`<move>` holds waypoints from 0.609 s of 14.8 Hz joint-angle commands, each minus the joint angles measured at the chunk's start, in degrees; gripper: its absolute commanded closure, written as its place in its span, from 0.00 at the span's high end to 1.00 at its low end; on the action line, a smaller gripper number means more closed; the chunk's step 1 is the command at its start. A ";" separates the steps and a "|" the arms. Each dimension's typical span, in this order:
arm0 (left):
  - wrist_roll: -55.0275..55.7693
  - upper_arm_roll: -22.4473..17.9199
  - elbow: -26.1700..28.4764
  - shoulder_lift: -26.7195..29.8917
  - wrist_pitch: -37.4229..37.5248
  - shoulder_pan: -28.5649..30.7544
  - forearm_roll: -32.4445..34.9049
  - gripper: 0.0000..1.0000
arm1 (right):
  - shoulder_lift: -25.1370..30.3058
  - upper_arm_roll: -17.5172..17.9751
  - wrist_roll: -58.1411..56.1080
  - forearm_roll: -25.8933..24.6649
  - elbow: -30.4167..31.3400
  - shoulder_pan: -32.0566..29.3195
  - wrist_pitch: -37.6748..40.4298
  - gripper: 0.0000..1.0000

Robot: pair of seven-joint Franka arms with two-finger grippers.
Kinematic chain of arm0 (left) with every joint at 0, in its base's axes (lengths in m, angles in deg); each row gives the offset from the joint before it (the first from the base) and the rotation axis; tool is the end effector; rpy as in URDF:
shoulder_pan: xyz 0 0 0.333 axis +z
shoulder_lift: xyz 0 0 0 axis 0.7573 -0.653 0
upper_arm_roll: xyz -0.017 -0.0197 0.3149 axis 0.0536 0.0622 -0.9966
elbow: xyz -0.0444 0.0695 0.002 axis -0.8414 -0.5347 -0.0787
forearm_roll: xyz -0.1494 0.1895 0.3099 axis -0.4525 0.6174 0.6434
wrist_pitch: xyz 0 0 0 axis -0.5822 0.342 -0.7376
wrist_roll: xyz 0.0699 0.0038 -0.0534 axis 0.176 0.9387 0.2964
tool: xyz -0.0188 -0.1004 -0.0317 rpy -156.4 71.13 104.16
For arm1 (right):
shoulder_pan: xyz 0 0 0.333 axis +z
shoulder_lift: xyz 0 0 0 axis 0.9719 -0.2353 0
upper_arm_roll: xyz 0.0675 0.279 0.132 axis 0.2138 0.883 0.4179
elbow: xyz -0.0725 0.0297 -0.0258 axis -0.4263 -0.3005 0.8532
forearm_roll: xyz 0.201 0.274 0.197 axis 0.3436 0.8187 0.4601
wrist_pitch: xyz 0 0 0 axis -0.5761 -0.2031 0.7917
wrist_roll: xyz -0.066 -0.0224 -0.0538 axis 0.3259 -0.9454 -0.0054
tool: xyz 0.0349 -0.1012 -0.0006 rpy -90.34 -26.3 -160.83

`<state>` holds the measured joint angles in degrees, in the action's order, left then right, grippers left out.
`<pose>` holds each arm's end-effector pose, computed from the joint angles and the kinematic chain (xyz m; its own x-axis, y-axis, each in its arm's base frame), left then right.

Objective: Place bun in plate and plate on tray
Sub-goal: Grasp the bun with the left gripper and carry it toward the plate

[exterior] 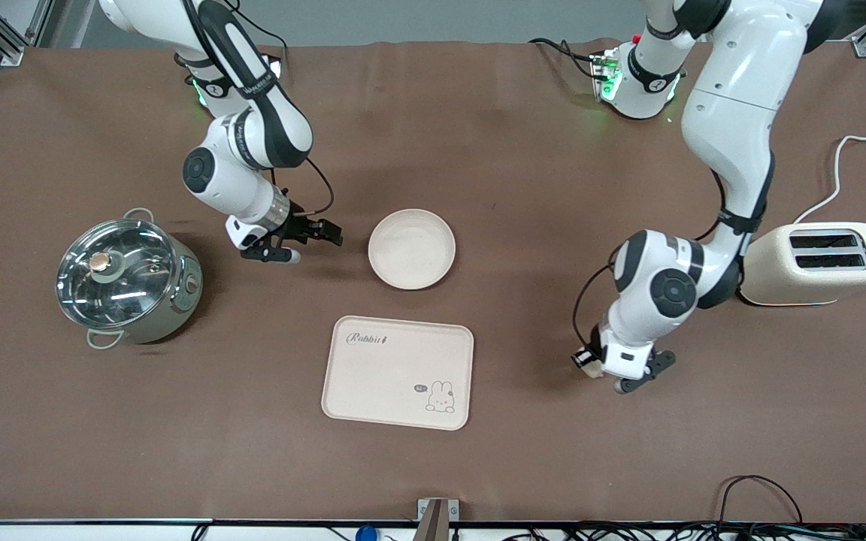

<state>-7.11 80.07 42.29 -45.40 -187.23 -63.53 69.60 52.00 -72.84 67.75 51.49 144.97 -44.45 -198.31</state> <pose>0.6589 -0.2425 0.2177 0.8533 0.5207 0.0259 0.5131 -0.8476 0.1355 0.4468 0.2302 0.2230 0.9810 -0.1573 -0.1139 -0.1858 -0.9311 -0.3139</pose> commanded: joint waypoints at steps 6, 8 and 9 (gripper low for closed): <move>28.18 0.66 0.33 3.25 3.10 -16.97 -0.92 0.24 | -2.43 -0.40 -0.02 5.24 -0.52 6.20 -2.61 1.00; 34.51 0.66 0.33 3.16 3.18 -21.01 -0.92 0.24 | -4.19 -0.40 0.07 5.58 -0.61 8.12 -5.60 1.00; 36.72 0.66 0.25 3.16 3.18 -22.51 -1.00 0.24 | -5.24 -0.40 0.07 6.98 -1.04 8.92 -7.01 0.99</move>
<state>25.55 81.04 42.43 -42.55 -184.55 -83.64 69.60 49.18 -72.85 67.93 55.30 144.64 -37.79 -202.30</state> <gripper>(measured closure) 0.758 0.000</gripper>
